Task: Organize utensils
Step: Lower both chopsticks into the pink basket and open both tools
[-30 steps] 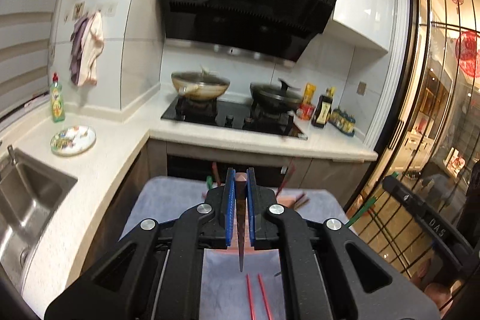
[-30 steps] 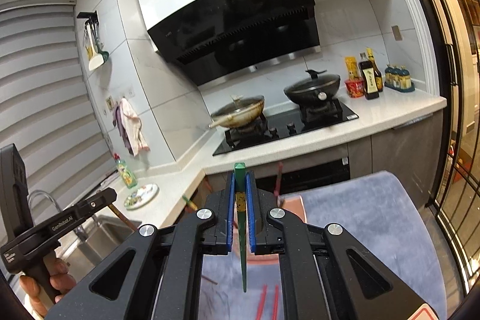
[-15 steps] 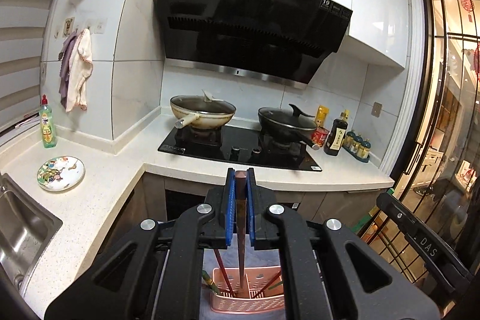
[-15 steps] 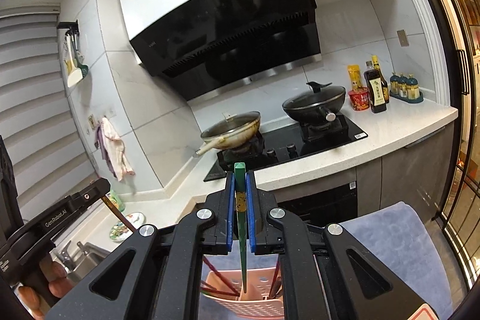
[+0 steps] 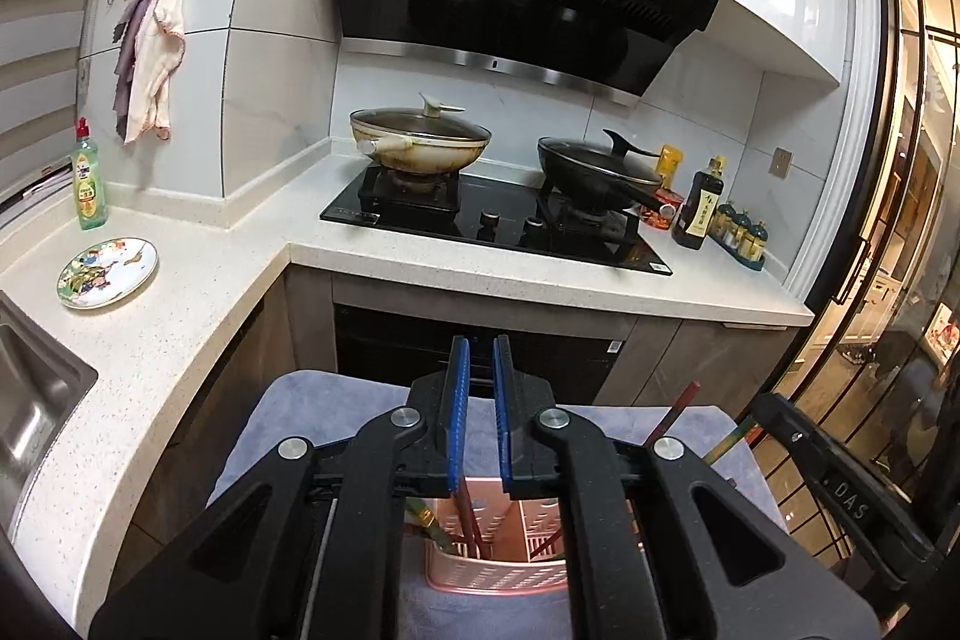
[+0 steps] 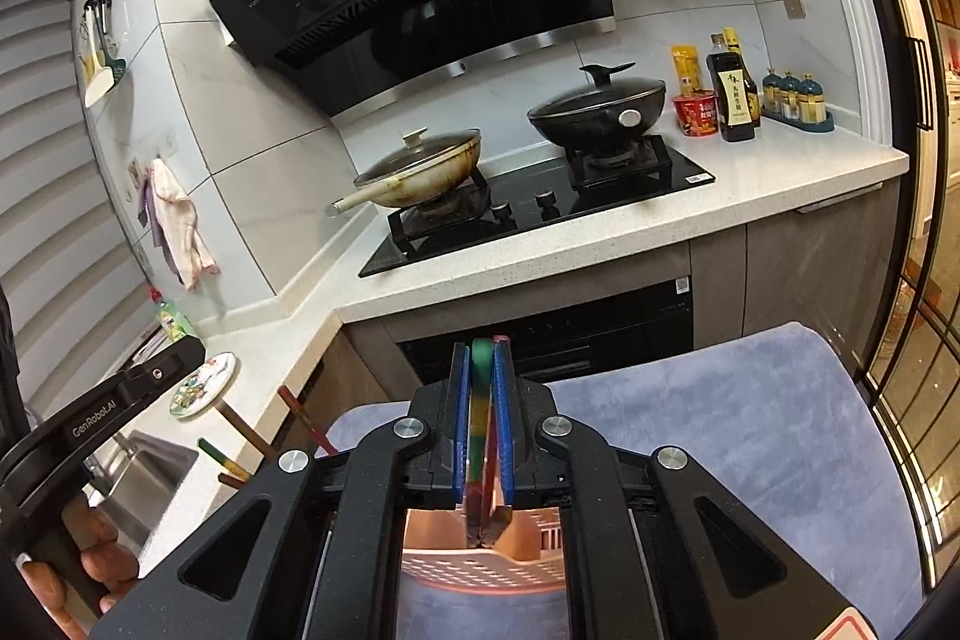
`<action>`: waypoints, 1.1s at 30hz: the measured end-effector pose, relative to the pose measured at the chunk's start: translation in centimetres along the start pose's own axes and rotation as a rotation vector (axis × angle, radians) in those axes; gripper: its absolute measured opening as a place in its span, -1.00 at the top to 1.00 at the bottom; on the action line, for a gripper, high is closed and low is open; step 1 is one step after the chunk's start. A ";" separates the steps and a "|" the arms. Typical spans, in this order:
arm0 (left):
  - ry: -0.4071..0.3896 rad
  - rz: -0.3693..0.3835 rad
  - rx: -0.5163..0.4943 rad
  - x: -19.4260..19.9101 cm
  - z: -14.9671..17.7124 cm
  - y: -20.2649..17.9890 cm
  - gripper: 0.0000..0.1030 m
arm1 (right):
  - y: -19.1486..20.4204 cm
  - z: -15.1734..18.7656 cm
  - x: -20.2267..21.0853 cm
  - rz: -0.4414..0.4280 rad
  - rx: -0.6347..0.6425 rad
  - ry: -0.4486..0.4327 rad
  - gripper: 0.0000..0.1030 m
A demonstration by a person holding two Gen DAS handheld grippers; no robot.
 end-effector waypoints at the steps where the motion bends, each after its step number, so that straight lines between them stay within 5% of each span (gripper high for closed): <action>1: 0.002 -0.008 -0.001 0.1 0.1 -0.1 0.74 | 0.0 0.0 0.2 0.000 0.000 -0.002 0.73; 3: 0.000 -0.017 -0.001 0.4 0.3 -0.1 0.44 | 0.0 0.0 0.7 -0.006 -0.002 -0.008 0.73; 13: -0.016 -0.047 -0.022 3.6 1.7 -0.4 0.05 | 1.4 1.7 4.6 -0.026 0.034 -0.021 0.72; 33: 0.079 -0.107 -0.086 9.9 10.2 -0.8 0.02 | 3.2 11.9 11.7 -0.034 0.105 0.058 0.60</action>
Point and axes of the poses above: each gripper's, at about its wrist camera, not at the fingertips, and x roughly against the way its jaws point, y to its left, z to its underside, the point moved 3 cm from there along -x, roughly the way its jaws point, and after that the axes turned 8 degrees about y, right-handed, at the moved point
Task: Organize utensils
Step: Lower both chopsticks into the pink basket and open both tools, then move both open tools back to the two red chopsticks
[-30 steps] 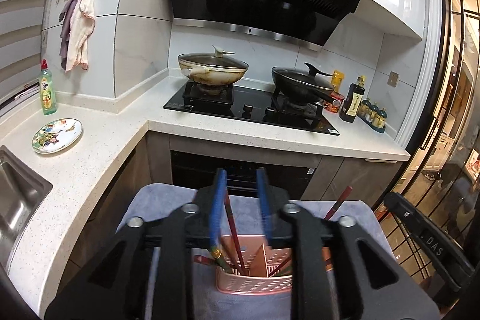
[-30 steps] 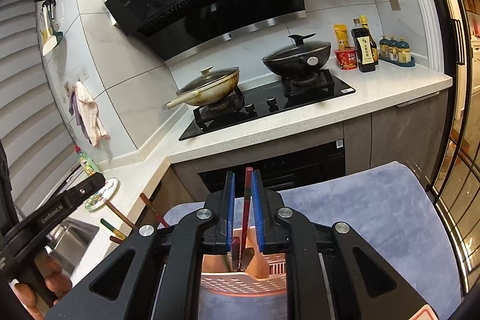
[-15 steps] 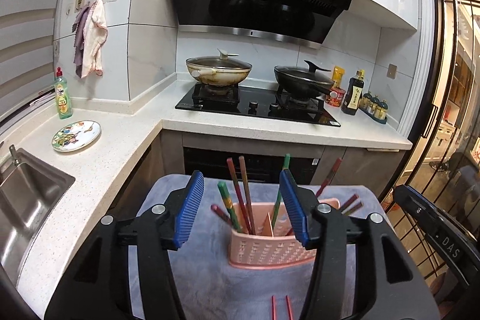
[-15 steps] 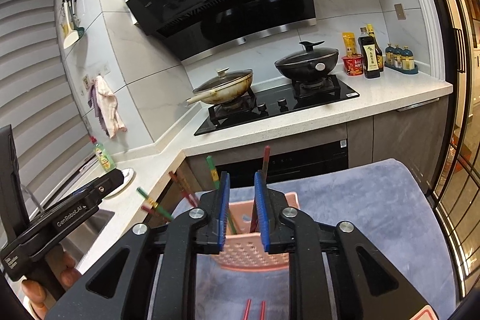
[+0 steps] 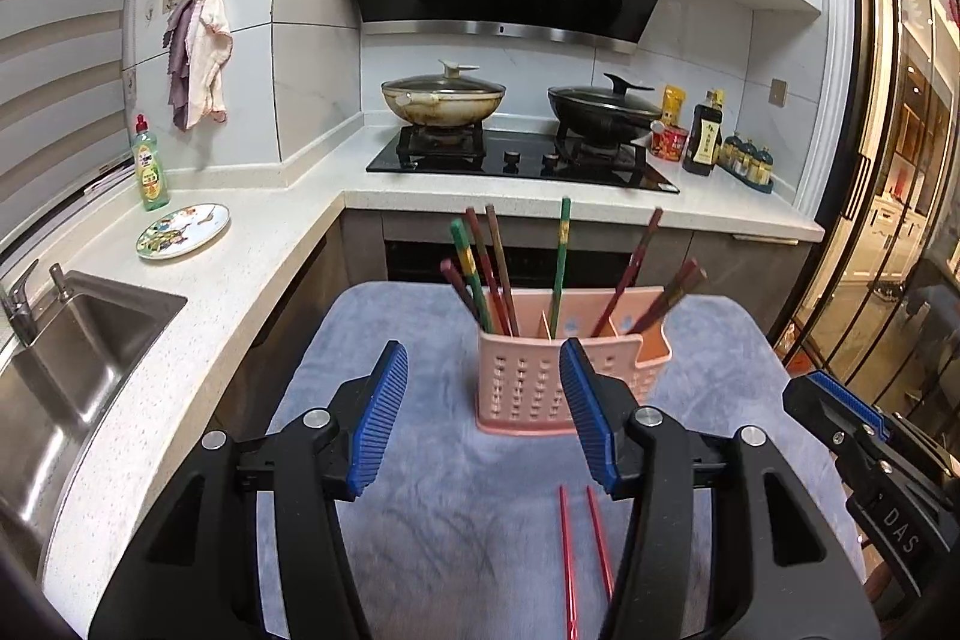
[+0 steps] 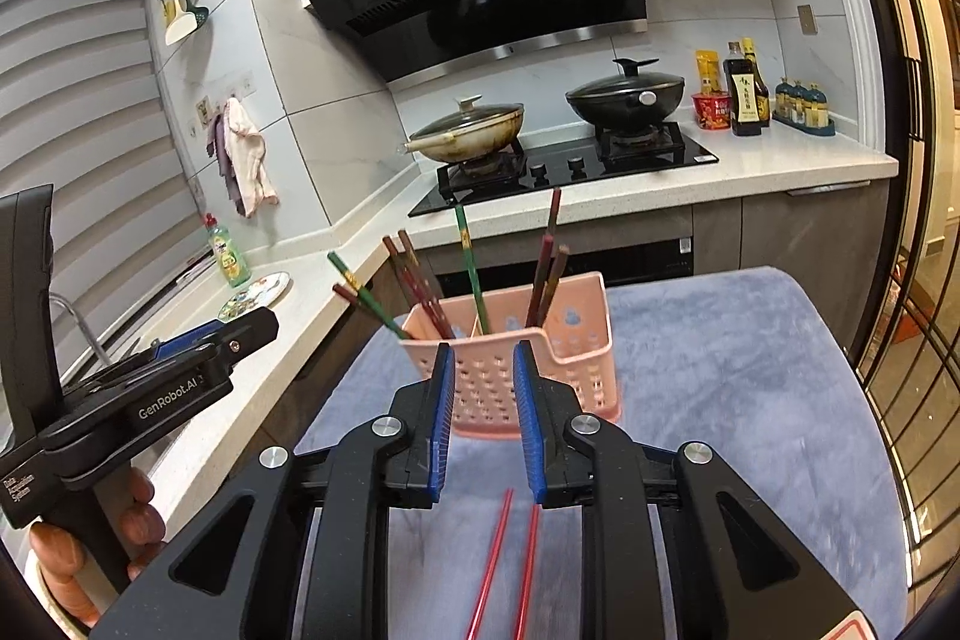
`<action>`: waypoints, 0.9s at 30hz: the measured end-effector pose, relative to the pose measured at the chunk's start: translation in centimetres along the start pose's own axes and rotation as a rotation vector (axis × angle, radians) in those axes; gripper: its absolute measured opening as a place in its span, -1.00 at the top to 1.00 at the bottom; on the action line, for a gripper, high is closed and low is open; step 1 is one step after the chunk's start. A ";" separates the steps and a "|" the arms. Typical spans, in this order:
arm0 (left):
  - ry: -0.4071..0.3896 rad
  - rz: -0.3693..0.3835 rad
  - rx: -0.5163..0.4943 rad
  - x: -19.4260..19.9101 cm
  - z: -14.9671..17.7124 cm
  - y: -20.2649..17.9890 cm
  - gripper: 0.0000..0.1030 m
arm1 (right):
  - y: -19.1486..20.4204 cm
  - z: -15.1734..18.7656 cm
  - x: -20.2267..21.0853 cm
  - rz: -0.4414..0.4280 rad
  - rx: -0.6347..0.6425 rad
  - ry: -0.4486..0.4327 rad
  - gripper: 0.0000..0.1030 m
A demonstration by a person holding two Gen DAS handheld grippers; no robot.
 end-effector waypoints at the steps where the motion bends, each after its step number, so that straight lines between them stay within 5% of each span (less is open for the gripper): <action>1: 0.012 -0.004 -0.005 0.1 0.8 0.0 0.02 | -0.1 0.6 0.2 0.001 -0.002 0.008 0.60; 4: 0.033 -0.015 -0.004 0.4 2.7 0.2 -0.12 | -0.3 2.6 0.8 0.014 0.000 0.029 0.60; 27: 0.242 -0.038 0.035 0.3 16.3 2.0 -0.12 | -1.3 19.3 -0.7 0.074 0.008 0.314 0.60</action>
Point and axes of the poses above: each gripper's, at about its wrist camera, not at the fingertips, and x roughly against the way its jaws point, y to its left, z to its underside, the point moved 3 cm from there along -x, roughly the way its jaws point, and after that the axes turned 8 degrees about y, right-handed, at the moved point
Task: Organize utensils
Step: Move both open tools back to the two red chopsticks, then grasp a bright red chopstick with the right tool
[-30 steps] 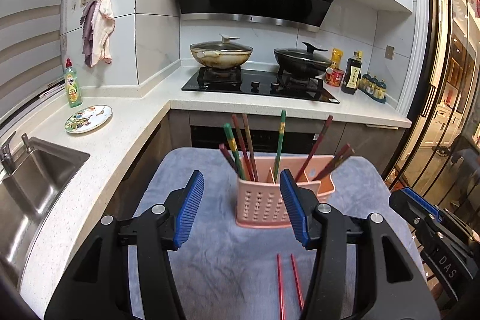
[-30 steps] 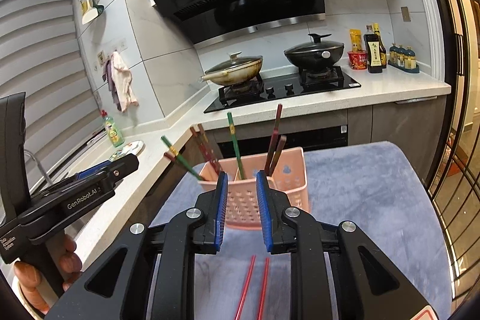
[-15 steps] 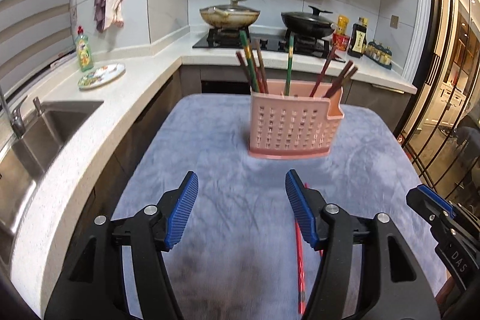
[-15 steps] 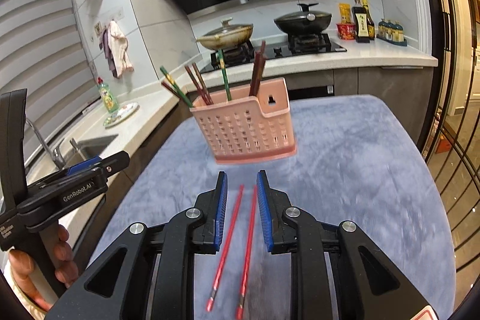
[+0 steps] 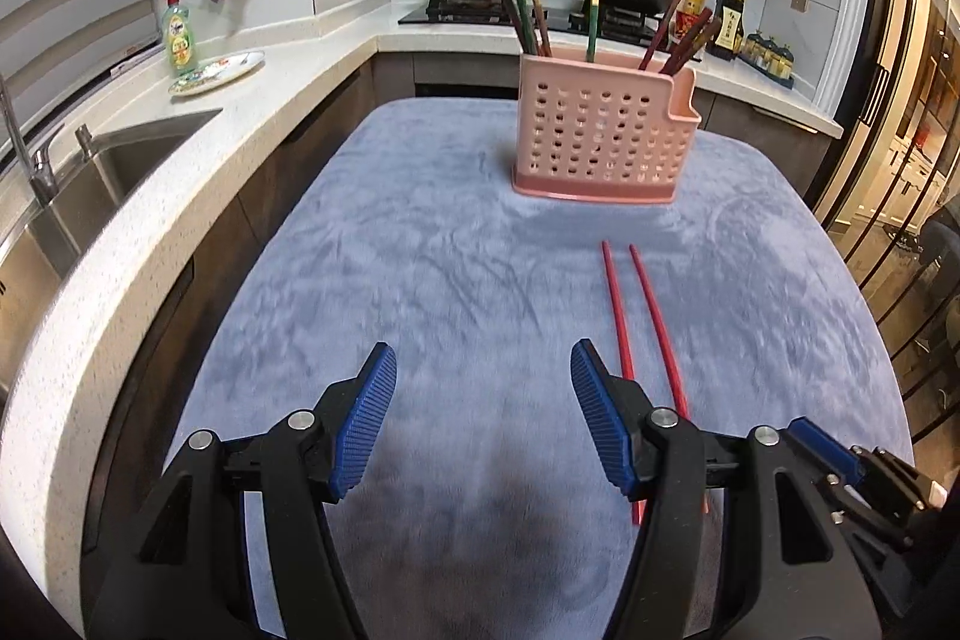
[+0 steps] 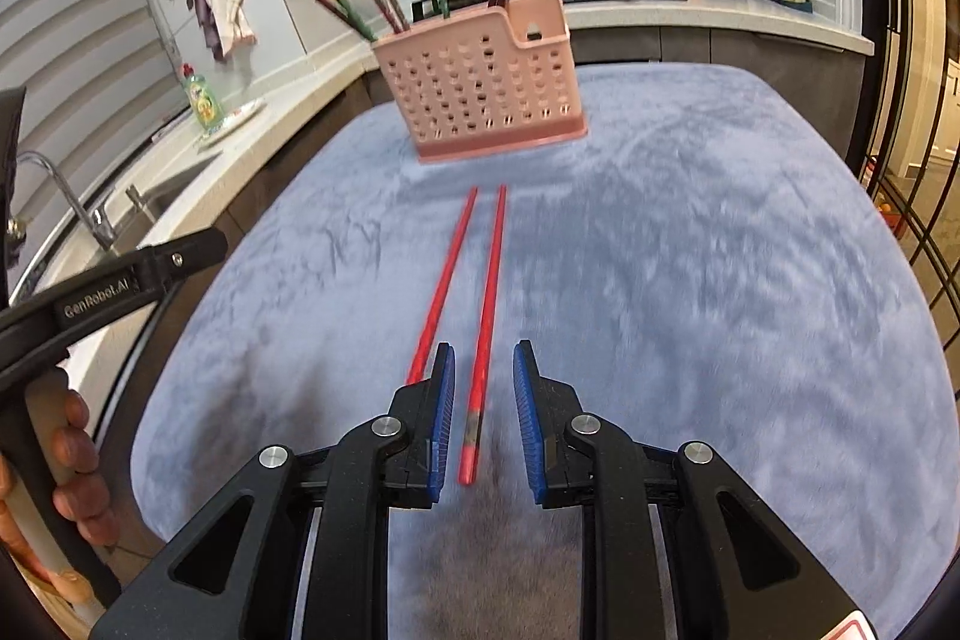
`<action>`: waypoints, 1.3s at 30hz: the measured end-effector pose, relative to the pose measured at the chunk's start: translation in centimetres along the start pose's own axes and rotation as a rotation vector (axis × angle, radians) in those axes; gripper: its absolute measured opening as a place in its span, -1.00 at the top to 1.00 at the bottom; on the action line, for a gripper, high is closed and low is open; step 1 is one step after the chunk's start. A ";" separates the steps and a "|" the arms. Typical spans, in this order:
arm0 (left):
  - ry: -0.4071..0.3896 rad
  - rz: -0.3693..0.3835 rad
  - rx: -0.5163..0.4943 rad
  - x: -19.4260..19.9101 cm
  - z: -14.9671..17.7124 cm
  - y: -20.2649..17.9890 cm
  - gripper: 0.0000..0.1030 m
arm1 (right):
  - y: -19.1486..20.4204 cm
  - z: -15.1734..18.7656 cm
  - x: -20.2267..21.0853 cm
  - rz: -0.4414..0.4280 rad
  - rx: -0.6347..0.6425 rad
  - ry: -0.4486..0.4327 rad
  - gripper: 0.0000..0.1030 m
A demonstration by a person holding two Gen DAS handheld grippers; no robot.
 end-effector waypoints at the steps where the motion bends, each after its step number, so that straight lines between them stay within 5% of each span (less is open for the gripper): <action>1: 0.010 0.000 0.000 -0.2 0.4 0.0 -0.12 | 0.1 0.4 -0.4 0.003 0.004 0.010 0.60; 22: 0.100 -0.027 -0.005 -2.2 4.3 1.0 -0.19 | 0.9 2.5 -5.0 0.037 0.029 0.099 0.60; 28: 0.114 -0.018 -0.018 -2.6 4.7 0.5 -0.24 | 0.1 2.6 -5.1 0.043 0.013 0.094 0.87; 39: 0.129 0.023 -0.070 -3.6 5.5 -2.5 -0.39 | -2.6 3.4 -3.4 0.056 -0.051 0.080 0.87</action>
Point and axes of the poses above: each gripper's, at about its wrist camera, not at the fingertips, and x roughly against the way its jaws point, y to its left, z to its underside, the point moved 3 cm from there along -x, roughly the way its jaws point, and after that the axes turned 8 degrees about y, right-handed, at the moved point
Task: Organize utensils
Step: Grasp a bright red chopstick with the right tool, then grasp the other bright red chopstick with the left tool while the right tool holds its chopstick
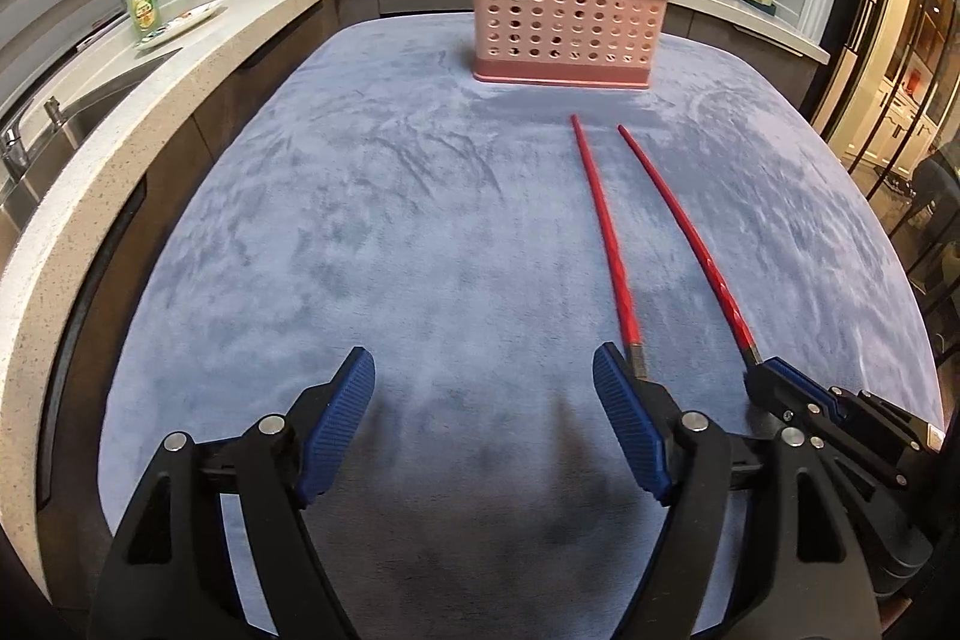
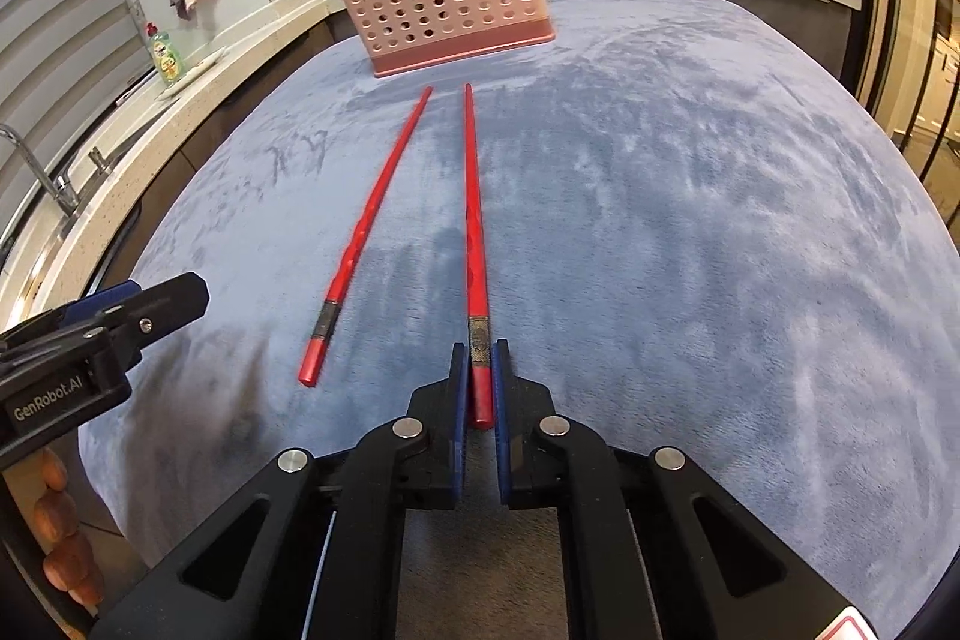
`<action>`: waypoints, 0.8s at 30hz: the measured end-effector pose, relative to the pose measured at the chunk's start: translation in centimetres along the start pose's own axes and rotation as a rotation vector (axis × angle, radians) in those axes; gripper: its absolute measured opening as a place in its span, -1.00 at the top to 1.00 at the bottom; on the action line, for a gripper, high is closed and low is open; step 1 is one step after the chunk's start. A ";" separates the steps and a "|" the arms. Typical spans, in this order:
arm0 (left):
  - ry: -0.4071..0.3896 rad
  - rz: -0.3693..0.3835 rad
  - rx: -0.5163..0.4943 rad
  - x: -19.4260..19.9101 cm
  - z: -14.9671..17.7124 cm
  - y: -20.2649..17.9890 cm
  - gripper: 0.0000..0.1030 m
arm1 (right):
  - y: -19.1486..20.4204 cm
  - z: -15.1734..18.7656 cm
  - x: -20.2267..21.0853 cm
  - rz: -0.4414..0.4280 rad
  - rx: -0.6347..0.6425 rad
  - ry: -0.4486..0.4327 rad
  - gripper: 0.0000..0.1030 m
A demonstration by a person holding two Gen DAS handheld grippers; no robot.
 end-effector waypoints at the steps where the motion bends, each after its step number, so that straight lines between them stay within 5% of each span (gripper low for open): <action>1: 0.007 0.016 -0.003 -0.3 0.0 -0.5 -0.39 | -0.3 0.1 0.2 0.003 -0.007 -0.001 0.87; 14: 0.046 0.061 -0.023 -3.1 0.2 -3.5 -0.42 | -2.0 1.1 0.9 -0.006 -0.043 -0.002 0.86; 24: 0.062 0.051 -0.028 -4.3 0.5 -3.8 0.05 | -2.0 1.0 0.9 -0.006 -0.042 -0.002 0.86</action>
Point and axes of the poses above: each gripper's, at about its wrist camera, not at the fingertips, and x roughly against the way its jaws point, y to its left, z to its underside, the point moved 3 cm from there along -x, roughly the way its jaws point, and after that the axes turned 8 degrees about y, right-handed, at the moved point
